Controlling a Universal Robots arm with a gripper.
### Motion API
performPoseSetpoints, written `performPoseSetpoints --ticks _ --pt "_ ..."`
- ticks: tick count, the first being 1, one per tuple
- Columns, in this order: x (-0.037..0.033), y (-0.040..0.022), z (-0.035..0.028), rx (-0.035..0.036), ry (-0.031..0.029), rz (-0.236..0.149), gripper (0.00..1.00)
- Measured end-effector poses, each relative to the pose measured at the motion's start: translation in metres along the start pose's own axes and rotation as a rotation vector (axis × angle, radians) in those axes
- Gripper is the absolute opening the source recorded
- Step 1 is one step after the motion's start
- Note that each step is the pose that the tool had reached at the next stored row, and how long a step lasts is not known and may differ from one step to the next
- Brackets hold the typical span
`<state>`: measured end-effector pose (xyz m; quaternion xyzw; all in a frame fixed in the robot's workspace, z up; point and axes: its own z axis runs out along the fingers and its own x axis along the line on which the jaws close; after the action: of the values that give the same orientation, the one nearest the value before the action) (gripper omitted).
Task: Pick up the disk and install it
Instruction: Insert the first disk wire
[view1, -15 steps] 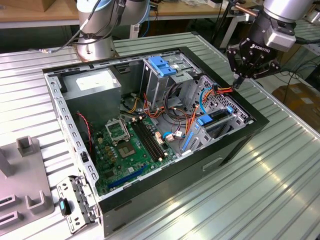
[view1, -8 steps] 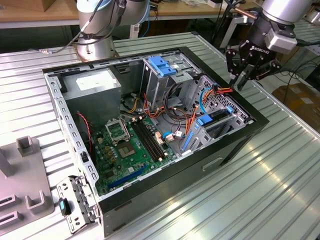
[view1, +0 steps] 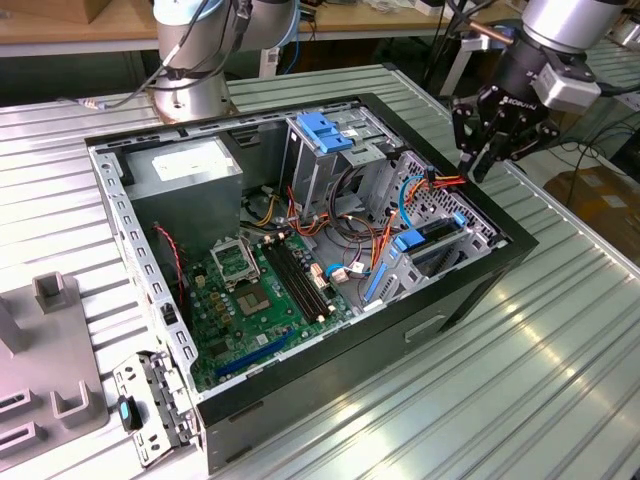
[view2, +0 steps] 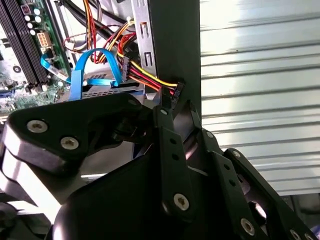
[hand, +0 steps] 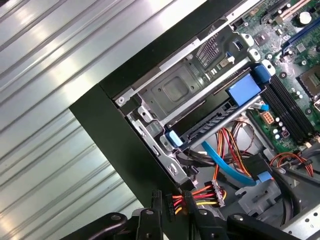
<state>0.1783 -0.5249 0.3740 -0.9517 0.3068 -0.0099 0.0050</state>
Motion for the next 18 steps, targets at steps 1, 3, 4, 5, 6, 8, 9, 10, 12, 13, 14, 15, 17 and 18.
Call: performPoseSetpoints --ticks 1,3,4,5,6,8,9,10,12,13,14,15,17,18 --pt "-0.0002 -0.0002 0.0008 0.0007 0.0006 -0.009 0.30" --pt "-0.0009 -0.0012 0.0021 0.0017 0.0016 -0.018 0.30" --pt "-0.0012 -0.0015 0.0024 0.0020 0.0019 -0.020 0.30" --pt "-0.0015 -0.0021 0.0030 0.0028 0.0028 -0.024 0.30" --pt "-0.0017 -0.0024 0.0037 0.0035 0.0033 -0.027 0.30" --pt "-0.0019 -0.0026 0.0046 0.0041 0.0040 -0.034 0.30" --pt "-0.0019 -0.0027 0.0048 0.0040 0.0043 -0.038 0.30" --pt "-0.0019 -0.0027 0.0050 0.0041 0.0046 -0.041 0.30" --pt "-0.0019 -0.0026 0.0051 0.0044 0.0046 -0.041 0.30" --pt "-0.0019 -0.0026 0.0051 0.0044 0.0045 -0.041 0.30" --pt "-0.0019 -0.0026 0.0051 0.0044 0.0046 -0.042 0.29" --pt "-0.0019 -0.0026 0.0051 0.0044 0.0046 -0.042 0.16" --pt "-0.0019 -0.0026 0.0046 0.0046 0.0045 -0.042 0.16" --pt "-0.0019 -0.0026 0.0039 0.0046 0.0044 -0.042 0.16"
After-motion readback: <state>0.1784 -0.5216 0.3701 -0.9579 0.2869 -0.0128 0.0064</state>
